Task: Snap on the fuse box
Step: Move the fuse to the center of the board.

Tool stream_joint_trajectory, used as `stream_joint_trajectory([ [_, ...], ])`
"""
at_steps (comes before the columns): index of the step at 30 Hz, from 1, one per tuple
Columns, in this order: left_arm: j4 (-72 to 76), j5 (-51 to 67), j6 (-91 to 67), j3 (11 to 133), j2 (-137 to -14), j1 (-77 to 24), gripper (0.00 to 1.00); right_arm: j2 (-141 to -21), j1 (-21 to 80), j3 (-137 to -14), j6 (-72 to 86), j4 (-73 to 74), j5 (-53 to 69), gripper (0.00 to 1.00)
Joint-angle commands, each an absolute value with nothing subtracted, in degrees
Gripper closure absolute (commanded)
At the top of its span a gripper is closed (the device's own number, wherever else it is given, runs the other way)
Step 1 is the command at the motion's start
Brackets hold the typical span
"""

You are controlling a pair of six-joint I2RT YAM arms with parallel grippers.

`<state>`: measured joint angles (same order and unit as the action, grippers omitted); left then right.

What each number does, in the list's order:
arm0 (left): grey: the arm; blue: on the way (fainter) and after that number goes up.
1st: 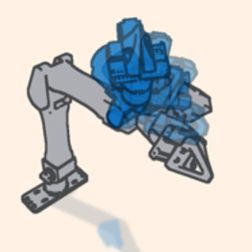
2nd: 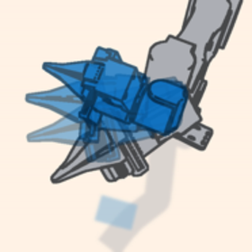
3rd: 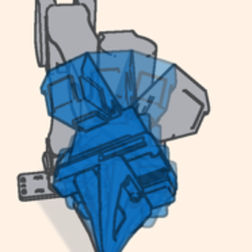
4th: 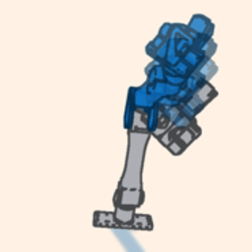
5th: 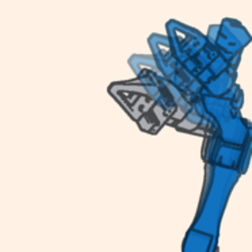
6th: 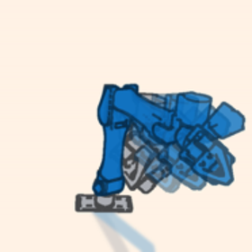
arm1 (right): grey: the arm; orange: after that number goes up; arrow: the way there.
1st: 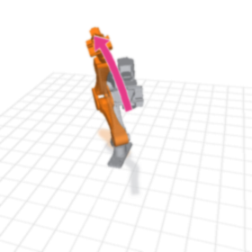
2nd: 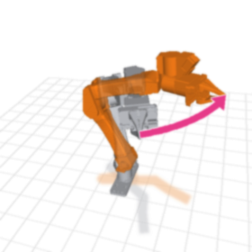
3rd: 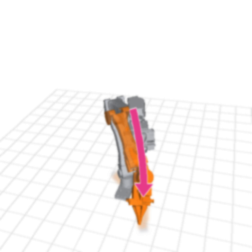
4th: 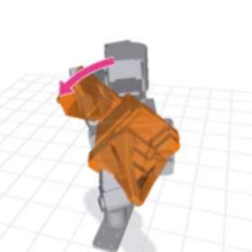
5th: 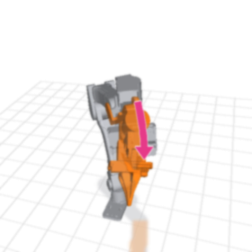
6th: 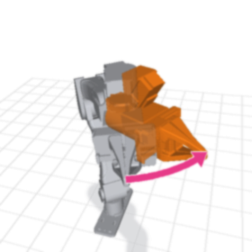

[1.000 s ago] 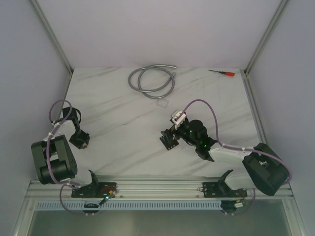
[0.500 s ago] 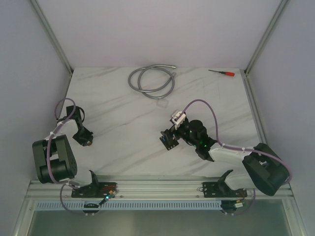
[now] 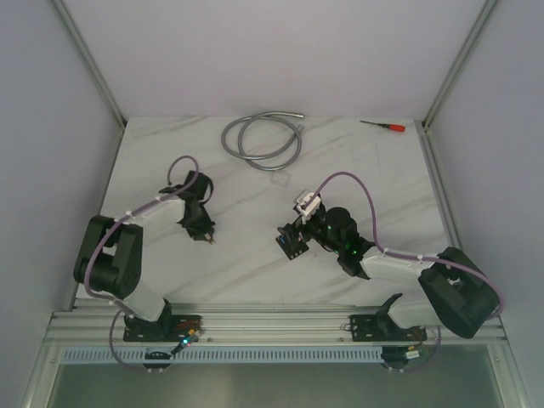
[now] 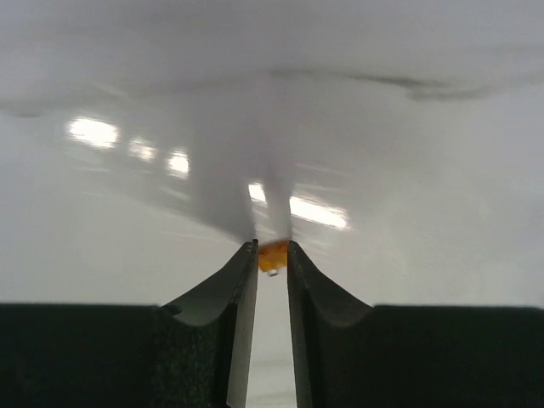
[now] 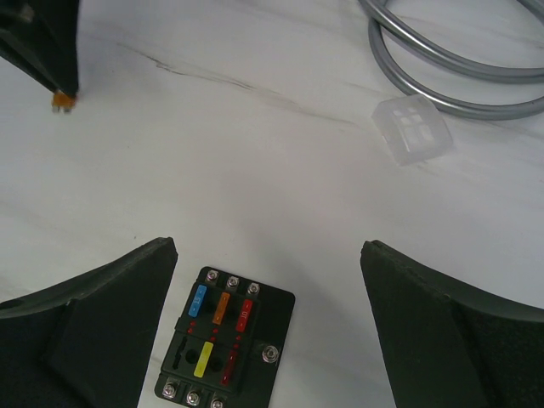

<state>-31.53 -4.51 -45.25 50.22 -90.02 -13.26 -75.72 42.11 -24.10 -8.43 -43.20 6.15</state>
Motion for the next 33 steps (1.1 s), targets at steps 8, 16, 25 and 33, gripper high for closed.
stream_joint_trajectory([
  [8,-31.99,-3.96,-49.91,64.34,-100.69,-33.97,0.70,-78.45,42.45,-27.01,-8.99,-41.35,8.04,0.05],
  [16,-31.59,-6.06,-49.55,64.08,-95.17,-34.52,0.55,-82.43,42.95,-31.71,-6.83,-35.91,9.69,0.08],
  [25,-34.69,-11.29,-45.69,55.67,-89.73,-28.55,0.41,-81.32,43.98,-32.35,-4.50,-33.34,9.29,0.08],
  [33,-34.62,-11.61,-42.96,56.81,-94.10,-27.86,0.41,-79.32,44.73,-32.60,-3.02,-30.13,6.67,0.08],
])
